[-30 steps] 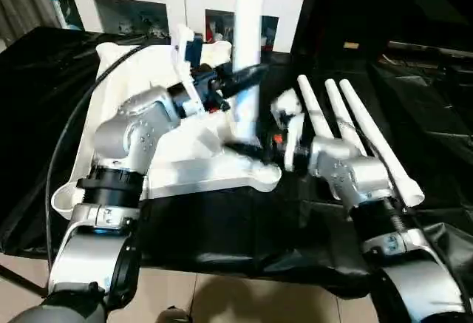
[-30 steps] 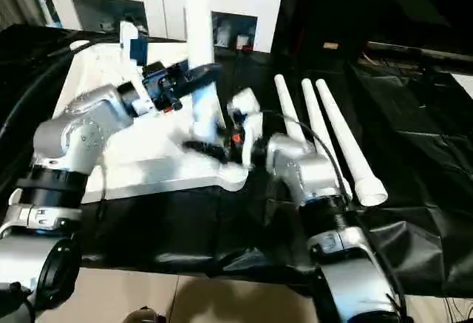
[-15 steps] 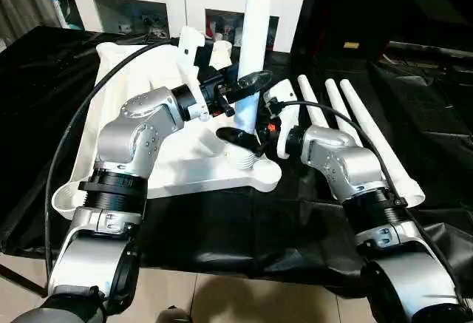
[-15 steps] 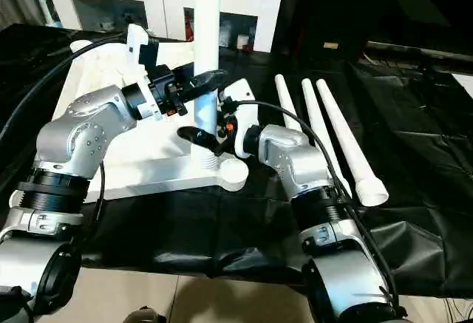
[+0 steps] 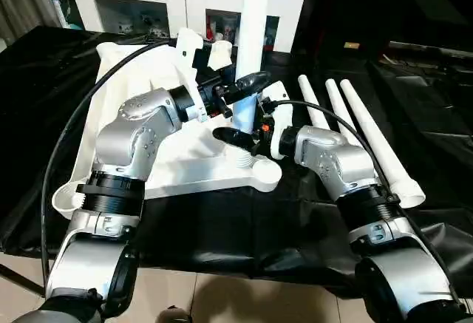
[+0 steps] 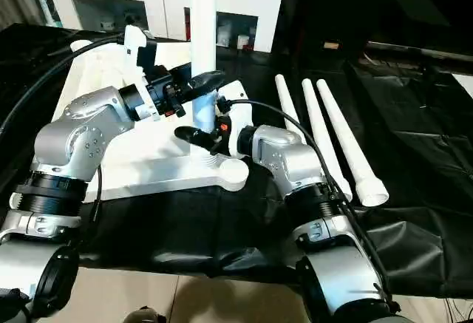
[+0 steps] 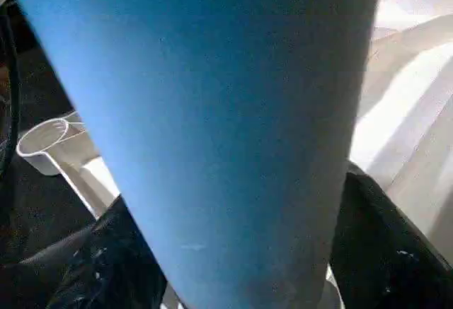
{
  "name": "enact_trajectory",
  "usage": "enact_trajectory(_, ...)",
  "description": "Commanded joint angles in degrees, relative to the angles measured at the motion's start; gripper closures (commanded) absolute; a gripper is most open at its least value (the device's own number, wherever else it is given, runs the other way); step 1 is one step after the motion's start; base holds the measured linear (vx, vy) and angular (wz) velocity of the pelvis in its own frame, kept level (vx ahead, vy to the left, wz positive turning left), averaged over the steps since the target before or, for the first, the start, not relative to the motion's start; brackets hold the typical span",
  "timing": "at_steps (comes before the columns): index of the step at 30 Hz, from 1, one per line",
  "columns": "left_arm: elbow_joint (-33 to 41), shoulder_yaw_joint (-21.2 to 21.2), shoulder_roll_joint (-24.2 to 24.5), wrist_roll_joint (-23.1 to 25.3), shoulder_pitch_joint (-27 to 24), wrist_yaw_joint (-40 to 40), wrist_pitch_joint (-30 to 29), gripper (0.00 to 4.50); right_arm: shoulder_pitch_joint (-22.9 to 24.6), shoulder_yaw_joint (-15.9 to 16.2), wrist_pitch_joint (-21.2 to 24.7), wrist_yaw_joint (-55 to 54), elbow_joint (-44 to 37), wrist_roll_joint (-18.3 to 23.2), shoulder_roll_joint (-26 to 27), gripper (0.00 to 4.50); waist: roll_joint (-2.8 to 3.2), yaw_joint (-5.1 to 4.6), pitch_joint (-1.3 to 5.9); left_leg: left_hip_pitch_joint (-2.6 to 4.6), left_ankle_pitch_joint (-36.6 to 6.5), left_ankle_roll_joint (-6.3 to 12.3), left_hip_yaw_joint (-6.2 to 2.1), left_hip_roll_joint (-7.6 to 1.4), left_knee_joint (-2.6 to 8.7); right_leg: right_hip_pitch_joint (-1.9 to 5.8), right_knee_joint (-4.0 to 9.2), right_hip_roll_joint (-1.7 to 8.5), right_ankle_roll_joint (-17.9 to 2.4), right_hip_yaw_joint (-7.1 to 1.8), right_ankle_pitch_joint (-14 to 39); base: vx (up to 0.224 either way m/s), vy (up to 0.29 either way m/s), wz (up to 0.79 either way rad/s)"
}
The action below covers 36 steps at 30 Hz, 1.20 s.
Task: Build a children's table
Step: Insert table leg to table base
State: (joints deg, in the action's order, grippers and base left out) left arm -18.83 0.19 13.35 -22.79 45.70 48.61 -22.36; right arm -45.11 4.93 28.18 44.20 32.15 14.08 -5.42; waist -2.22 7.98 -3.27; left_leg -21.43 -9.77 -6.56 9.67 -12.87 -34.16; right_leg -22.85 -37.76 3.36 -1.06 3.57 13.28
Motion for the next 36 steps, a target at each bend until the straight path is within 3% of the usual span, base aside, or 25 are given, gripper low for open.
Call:
enact_trajectory(1,0.5,-0.7,0.3,0.6,0.4,1.2,0.4,2.66,-1.0,-1.1,0.5,-0.7,-0.5,0.4,-1.1,2.06,0.84,-0.37,4.51,0.73,-3.7,-0.67,0.16,-0.19,3.44,3.91,3.56,3.85,-11.7,-2.82,-10.2,0.0,0.0,0.0)
enact_trajectory(5,0.4,-1.0,0.4,1.0,0.3,1.4,0.8,2.66,-0.8,-0.9,-0.7,-1.1,-0.5,-0.2,-1.1,2.34,0.91,-0.38,4.51,0.74,-3.6,-0.71,0.16,-0.18,3.42,3.88,3.56,3.86,-11.9,-2.79,-10.7,0.0,0.0,0.0)
enact_trajectory(7,0.2,-1.4,0.6,1.3,0.3,1.6,1.4,2.66,-0.8,-1.2,-1.0,-1.7,-0.5,-0.4,-1.0,1.73,0.85,-0.39,4.52,0.73,-3.8,-0.76,0.16,-0.15,3.41,3.92,3.57,3.86,-11.9,-2.81,-10.4,0.0,0.0,0.0)
enact_trajectory(11,-0.4,-1.4,0.7,1.5,0.6,1.5,1.9,2.66,-1.2,-1.1,-1.3,-2.6,-0.5,-1.3,-1.6,1.5,0.93,-0.38,4.54,0.8,-3.7,-0.93,0.16,-0.18,3.42,3.88,3.54,3.82,-11.9,-2.81,-10.6,0.0,0.0,0.0)
enact_trajectory(34,-1.9,-1.3,0.6,2.2,1.1,1.4,4.4,2.66,0.4,-1.1,0.9,-1.7,-6.0,0.6,-1.8,1.4,0.88,-0.36,4.55,0.77,-3.8,-0.88,0.15,-0.11,3.38,3.95,3.49,3.76,-11.7,-2.8,-11.0,0.0,0.0,0.0)
enact_trajectory(36,-2.1,-1.3,0.6,2.2,1.3,1.5,4.4,2.66,0.5,-1.2,1.4,-2.1,-6.1,0.6,-1.7,1.22,0.98,-0.38,4.57,0.81,-3.9,-1.02,0.14,-0.13,3.39,3.93,3.51,3.76,-11.8,-2.8,-10.9,0.0,0.0,0.0)
